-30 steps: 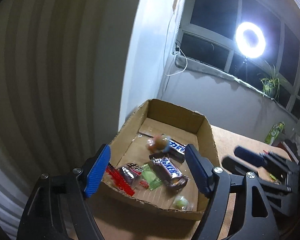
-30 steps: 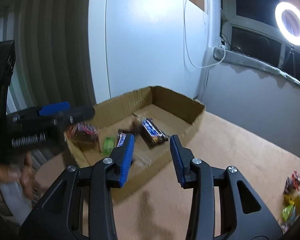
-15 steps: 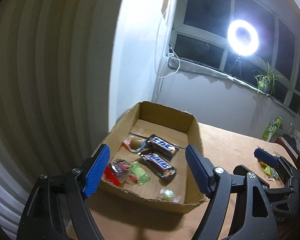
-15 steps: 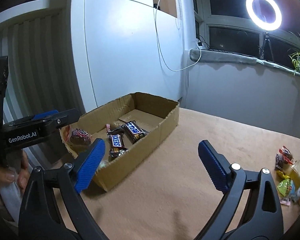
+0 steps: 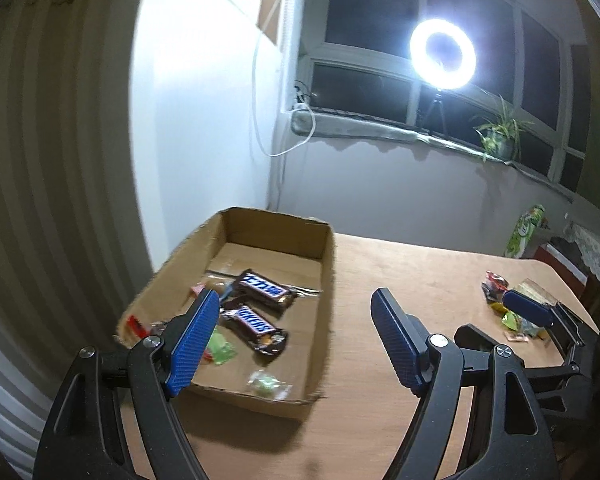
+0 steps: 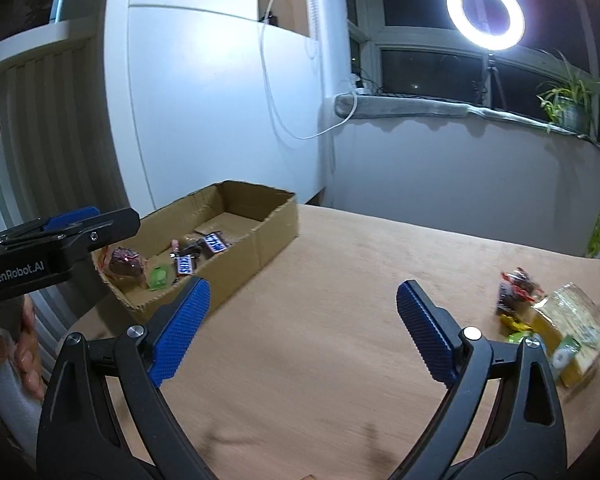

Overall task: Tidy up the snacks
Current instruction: 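Move both tools back toward the remaining snacks, then grasp the green candy bag with left tool while right tool grasps a small green candy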

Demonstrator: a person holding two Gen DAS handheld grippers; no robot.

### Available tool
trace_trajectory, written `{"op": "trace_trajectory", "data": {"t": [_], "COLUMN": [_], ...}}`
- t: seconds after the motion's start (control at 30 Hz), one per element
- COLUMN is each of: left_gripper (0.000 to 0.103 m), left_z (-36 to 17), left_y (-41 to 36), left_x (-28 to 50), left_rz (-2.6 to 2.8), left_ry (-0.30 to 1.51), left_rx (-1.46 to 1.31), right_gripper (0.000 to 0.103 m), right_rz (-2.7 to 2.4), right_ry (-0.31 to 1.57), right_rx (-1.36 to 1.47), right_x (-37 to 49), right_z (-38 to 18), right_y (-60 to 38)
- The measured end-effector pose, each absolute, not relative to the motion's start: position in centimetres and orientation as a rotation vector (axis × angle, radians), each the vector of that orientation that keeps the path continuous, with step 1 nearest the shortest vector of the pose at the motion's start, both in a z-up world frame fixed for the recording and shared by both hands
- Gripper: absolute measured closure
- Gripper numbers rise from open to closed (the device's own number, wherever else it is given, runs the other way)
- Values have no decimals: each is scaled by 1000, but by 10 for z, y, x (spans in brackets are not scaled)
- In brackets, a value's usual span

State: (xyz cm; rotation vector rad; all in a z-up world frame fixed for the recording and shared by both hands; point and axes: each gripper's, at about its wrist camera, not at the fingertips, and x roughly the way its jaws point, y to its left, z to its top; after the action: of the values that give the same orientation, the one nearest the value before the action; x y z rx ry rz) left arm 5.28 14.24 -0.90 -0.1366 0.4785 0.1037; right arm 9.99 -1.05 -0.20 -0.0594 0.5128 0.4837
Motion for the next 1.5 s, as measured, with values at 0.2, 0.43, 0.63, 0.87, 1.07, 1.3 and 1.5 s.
{"op": "trace_trajectory", "data": {"t": [0.2, 0.43, 0.63, 0.87, 1.07, 1.3, 1.5], "left_gripper": [25, 25, 25, 25, 25, 25, 25], "left_z": [-8, -10, -18, -34, -48, -62, -73], "left_y": [120, 79, 30, -30, -66, -75, -88], "left_x": [61, 80, 98, 124, 142, 145, 152], "left_rz": [65, -26, -130, -272, -356, -370, -402], "left_ry": [495, 518, 553, 606, 651, 700, 749], "left_rx": [-107, -47, 8, 74, 125, 129, 126], "right_gripper": [7, 7, 7, 7, 15, 40, 79], "right_rz": [416, 330, 288, 241, 226, 244, 281], "right_ry": [523, 574, 673, 771, 803, 810, 832], "right_rx": [-44, -23, 57, 85, 100, 90, 125], "right_x": [100, 105, 112, 122, 137, 152, 161], "right_z": [-2, -11, -28, -48, -55, -56, -65], "right_y": [-44, -101, -158, -200, -222, -230, -235]}}
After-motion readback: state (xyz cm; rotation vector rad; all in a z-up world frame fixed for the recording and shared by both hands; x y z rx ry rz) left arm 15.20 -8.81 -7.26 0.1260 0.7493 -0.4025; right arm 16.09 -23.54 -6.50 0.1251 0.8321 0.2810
